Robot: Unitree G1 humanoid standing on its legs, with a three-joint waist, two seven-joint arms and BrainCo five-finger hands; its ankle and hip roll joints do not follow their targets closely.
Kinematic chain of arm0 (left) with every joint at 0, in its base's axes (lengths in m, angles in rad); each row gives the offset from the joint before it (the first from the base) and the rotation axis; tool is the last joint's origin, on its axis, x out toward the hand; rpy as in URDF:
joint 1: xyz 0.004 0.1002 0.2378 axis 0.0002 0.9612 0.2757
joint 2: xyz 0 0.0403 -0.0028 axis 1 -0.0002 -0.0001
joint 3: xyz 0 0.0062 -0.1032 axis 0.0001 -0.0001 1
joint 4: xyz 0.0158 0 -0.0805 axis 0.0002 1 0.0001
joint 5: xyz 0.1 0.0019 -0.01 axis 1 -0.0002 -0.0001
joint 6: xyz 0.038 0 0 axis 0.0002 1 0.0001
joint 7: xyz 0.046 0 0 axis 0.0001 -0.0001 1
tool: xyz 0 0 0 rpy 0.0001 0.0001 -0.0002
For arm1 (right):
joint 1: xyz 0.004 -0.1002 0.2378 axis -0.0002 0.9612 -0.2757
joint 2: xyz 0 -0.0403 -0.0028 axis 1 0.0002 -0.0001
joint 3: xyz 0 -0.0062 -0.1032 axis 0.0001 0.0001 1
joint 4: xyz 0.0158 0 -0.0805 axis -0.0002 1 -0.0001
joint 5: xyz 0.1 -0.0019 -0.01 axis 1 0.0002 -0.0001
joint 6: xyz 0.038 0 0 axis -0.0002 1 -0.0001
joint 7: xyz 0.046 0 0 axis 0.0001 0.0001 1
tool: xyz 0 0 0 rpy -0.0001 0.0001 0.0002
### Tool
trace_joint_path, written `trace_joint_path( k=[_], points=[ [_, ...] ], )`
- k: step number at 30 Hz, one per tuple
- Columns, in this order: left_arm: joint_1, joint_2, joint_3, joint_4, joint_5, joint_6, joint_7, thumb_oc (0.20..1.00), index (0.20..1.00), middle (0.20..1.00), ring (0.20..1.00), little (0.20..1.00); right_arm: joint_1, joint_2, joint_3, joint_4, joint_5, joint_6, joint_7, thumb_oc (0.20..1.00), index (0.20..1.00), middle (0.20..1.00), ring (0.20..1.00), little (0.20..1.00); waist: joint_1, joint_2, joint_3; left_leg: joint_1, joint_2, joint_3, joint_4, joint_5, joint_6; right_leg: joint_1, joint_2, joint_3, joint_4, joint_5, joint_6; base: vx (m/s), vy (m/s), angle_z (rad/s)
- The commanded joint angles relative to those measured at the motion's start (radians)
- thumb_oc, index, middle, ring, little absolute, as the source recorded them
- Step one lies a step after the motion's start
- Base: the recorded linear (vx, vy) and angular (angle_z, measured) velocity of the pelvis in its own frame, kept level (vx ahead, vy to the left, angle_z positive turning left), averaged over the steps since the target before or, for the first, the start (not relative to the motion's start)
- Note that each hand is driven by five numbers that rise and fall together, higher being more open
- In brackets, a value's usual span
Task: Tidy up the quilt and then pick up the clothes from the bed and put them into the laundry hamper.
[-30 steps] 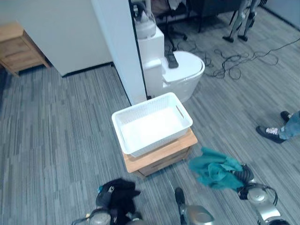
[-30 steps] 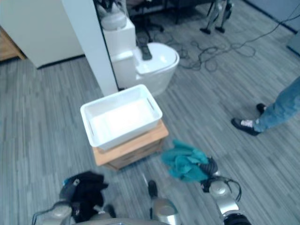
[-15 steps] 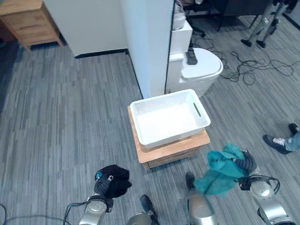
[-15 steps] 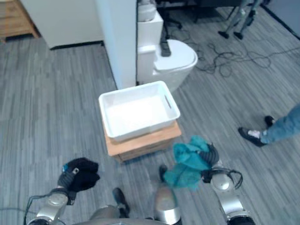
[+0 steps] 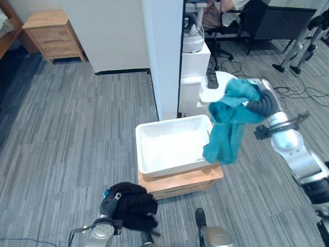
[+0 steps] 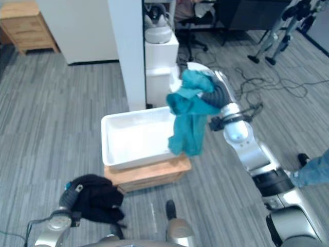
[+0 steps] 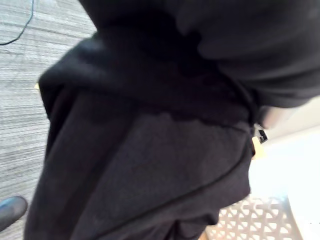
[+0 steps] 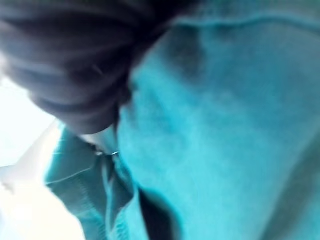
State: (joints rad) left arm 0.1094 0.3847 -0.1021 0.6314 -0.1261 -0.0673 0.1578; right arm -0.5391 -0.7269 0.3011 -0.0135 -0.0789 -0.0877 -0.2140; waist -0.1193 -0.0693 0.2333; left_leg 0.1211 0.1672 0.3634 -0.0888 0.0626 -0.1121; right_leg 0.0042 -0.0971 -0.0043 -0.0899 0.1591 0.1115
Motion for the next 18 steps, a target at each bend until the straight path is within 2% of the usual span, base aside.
trace_joint_path(
  k=[1,3,5,11,12,13,18],
  points=[
    [-0.072,0.070,-0.029,-0.012,-0.067,-0.063,0.027,0.200,0.200,0.200,0.200,0.200,-0.168,0.001,0.038,0.051,0.013,-0.039,-0.027,0.200,0.200,0.200,0.200,0.200,0.023,0.005,-0.019,0.021,0.014,0.019,0.002,-0.067,-0.017,0.001,-0.052,-0.020,0.003,-0.140,0.052,0.01,-0.080,0.14],
    [-0.090,0.087,-0.042,-0.041,-0.090,-0.078,0.030,0.200,0.200,0.200,0.200,0.200,-0.272,0.019,0.112,0.103,-0.003,-0.031,-0.025,0.200,0.200,0.200,0.200,0.200,0.038,0.018,-0.016,0.006,0.024,0.006,0.002,-0.055,-0.026,0.001,-0.047,-0.033,0.003,-0.148,0.045,0.01,-0.091,0.22],
    [-0.095,0.091,-0.041,-0.053,-0.096,-0.081,0.031,0.200,0.200,0.200,0.200,0.200,-0.294,0.024,0.131,0.123,-0.008,-0.029,-0.026,0.200,0.200,0.200,0.200,0.200,0.038,0.023,-0.013,0.001,0.026,0.002,0.002,-0.051,-0.029,0.001,-0.045,-0.036,0.003,-0.149,0.043,0.01,-0.045,0.14],
    [-0.088,0.108,-0.013,-0.167,-0.156,-0.109,0.036,0.200,0.200,0.200,0.200,0.200,-0.265,0.090,0.157,0.235,-0.029,-0.005,-0.030,0.200,0.200,0.200,0.200,0.200,0.059,0.054,0.002,-0.030,0.031,-0.025,0.002,-0.035,-0.036,-0.006,-0.042,-0.060,0.003,-0.152,0.031,-0.01,-0.059,0.22],
    [-0.089,0.109,-0.002,-0.204,-0.173,-0.121,0.037,0.200,0.200,0.200,0.200,0.200,-0.237,0.110,0.156,0.277,-0.032,0.006,-0.032,0.485,0.485,0.485,0.485,0.485,0.064,0.062,0.008,-0.035,0.032,-0.027,0.002,-0.032,-0.037,-0.007,-0.042,-0.063,0.003,-0.152,0.029,-0.03,-0.059,0.18],
    [-0.088,0.119,0.010,-0.261,-0.191,-0.132,0.029,0.200,0.200,0.200,0.200,0.200,-0.210,0.123,0.155,0.338,-0.052,0.027,-0.034,1.000,1.000,1.000,1.000,1.000,0.068,0.074,0.014,-0.041,0.031,-0.034,0.002,-0.028,-0.038,-0.008,-0.041,-0.068,0.003,-0.154,0.027,-0.03,-0.060,0.10],
    [-0.122,0.159,0.045,-0.388,-0.196,-0.165,0.033,0.200,0.200,0.200,0.200,0.200,-0.138,0.119,0.127,0.429,-0.116,0.057,-0.060,1.000,1.000,1.000,1.000,1.000,0.063,0.098,0.020,-0.050,0.031,-0.042,0.002,-0.024,-0.041,-0.010,-0.040,-0.077,0.003,-0.160,0.026,-0.03,-0.028,0.15]
  ],
)
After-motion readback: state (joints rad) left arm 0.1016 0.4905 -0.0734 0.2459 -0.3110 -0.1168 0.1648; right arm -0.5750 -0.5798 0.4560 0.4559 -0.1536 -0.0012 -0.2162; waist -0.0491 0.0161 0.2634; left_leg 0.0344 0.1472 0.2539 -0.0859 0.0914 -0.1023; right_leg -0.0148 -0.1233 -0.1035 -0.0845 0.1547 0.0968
